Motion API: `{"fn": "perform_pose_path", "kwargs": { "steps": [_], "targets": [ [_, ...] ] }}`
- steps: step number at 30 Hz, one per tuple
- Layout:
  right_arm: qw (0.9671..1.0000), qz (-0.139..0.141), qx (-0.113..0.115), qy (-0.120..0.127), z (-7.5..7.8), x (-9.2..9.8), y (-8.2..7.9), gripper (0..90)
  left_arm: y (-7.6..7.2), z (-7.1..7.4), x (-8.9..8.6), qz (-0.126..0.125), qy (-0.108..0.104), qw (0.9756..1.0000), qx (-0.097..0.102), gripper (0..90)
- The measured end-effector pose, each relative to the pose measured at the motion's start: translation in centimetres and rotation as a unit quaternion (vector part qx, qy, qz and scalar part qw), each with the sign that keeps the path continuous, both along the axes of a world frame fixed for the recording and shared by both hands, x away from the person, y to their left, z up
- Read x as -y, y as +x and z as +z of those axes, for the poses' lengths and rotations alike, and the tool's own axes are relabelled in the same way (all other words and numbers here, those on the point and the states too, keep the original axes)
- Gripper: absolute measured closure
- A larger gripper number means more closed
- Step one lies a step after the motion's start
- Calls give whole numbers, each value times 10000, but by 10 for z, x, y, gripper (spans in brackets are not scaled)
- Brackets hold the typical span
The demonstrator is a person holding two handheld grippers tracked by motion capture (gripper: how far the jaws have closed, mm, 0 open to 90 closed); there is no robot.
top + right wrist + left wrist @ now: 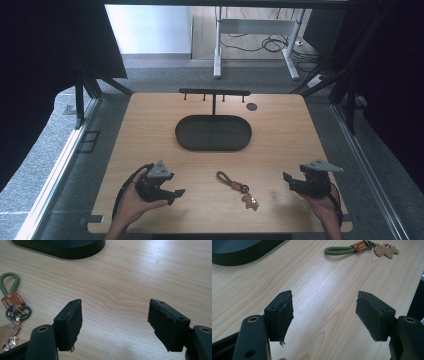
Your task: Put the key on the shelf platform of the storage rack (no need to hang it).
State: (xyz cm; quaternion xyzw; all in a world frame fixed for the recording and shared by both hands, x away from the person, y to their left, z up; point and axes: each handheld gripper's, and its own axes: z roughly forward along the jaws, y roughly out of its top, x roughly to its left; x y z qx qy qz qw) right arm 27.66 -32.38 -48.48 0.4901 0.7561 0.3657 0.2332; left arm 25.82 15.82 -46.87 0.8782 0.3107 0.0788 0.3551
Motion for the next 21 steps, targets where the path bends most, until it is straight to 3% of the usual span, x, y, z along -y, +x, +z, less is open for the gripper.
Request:
{"fn": "perform_pose_path", "kwargs": {
  "steps": [11,16,21],
  "targets": [
    [9997,28,-261,0,-4,0,1,336,0,0,0,-30,-55,10000,0,307],
    [9994,-3,-299,178,-5,2,2,340,3,-3,-1,-48,-170,9998,-73,308],
    [9994,-13,-318,99,-2,-1,1,352,6,-7,2,-105,-157,9998,-104,308]
  ]
}}
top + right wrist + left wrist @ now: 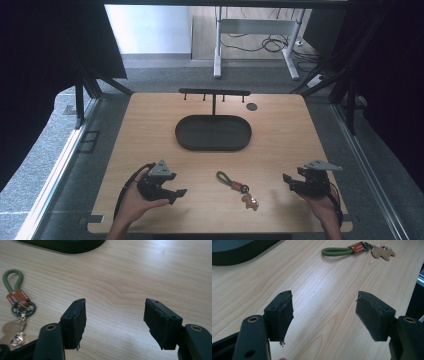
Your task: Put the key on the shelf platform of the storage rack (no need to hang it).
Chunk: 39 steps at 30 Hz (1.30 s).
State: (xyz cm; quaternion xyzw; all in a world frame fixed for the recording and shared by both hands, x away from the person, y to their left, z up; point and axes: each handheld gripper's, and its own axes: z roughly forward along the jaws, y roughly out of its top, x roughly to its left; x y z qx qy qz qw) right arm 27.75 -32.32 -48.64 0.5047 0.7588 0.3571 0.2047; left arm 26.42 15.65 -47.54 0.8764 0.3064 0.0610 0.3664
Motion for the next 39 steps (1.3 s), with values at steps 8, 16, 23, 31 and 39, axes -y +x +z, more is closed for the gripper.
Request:
{"fn": "perform_pose_path", "kwargs": {
  "steps": [8,16,23,31,39],
  "targets": [
    [9992,316,-90,-217,25,-12,-1,367,0,2,-1,38,51,10000,71,310],
    [9968,619,-245,-439,48,-17,-2,374,-3,5,4,15,69,9999,98,310],
    [9949,784,-359,-524,56,-20,-2,376,-5,3,10,-26,158,9998,71,310],
    [9920,998,-440,-637,65,-30,2,382,-9,5,17,-83,180,9998,72,309],
    [9885,1201,-504,-766,69,-43,3,393,-9,5,13,-50,104,9999,63,308]
  ]
}}
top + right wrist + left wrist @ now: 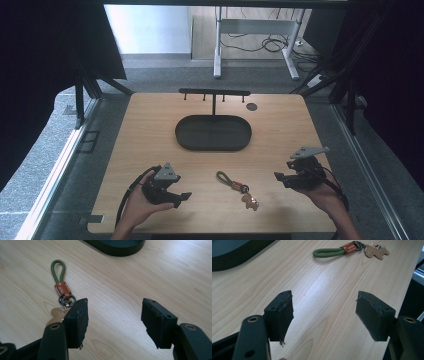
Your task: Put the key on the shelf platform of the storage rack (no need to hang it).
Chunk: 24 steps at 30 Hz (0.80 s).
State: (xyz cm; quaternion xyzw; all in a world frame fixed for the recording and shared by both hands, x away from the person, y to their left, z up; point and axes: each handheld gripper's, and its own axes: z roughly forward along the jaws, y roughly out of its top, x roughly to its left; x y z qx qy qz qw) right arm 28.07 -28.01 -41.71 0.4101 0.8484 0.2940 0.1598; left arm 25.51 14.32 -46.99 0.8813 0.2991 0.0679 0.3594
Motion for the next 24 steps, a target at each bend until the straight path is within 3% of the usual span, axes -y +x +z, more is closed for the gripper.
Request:
{"fn": "perform_pose_path", "kwargs": {
  "steps": [5,24],
  "targets": [
    [9997,217,-52,-108,-2,-14,-1,395,2,-1,-7,148,-23,9999,-14,309],
    [9966,623,-339,-424,-13,-48,9,410,4,-3,-7,113,-38,9999,-41,309]
  ]
}}
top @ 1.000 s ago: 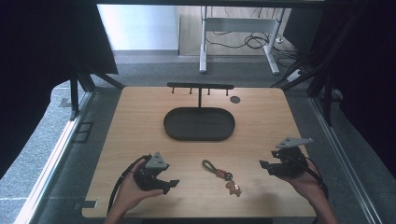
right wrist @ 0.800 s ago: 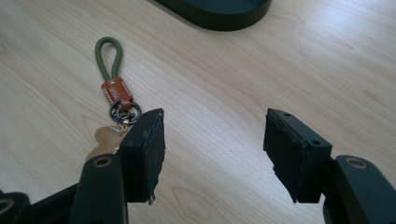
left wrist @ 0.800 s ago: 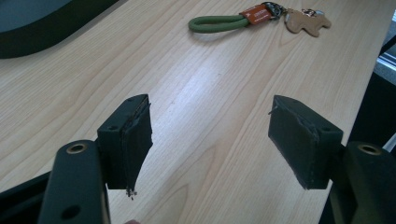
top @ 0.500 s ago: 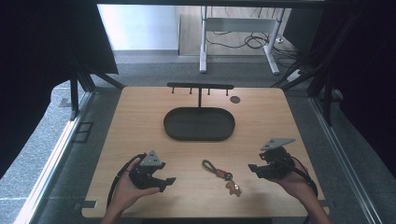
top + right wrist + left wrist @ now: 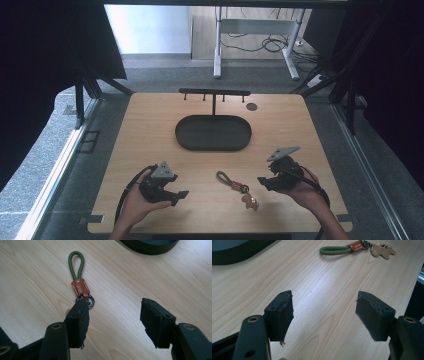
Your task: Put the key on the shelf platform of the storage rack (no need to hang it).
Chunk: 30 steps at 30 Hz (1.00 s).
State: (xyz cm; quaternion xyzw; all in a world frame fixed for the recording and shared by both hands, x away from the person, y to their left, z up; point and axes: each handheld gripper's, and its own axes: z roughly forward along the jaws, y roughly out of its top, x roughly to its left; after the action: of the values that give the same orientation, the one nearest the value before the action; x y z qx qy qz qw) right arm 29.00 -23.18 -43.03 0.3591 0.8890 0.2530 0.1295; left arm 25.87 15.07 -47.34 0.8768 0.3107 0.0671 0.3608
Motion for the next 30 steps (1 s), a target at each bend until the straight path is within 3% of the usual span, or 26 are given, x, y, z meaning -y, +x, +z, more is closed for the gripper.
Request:
{"fn": "perform_pose_path", "kwargs": {
  "steps": [30],
  "targets": [
    [9980,444,-287,-357,-22,-48,7,411,-1,4,-10,89,-71,9999,73,309]
  ]
}}
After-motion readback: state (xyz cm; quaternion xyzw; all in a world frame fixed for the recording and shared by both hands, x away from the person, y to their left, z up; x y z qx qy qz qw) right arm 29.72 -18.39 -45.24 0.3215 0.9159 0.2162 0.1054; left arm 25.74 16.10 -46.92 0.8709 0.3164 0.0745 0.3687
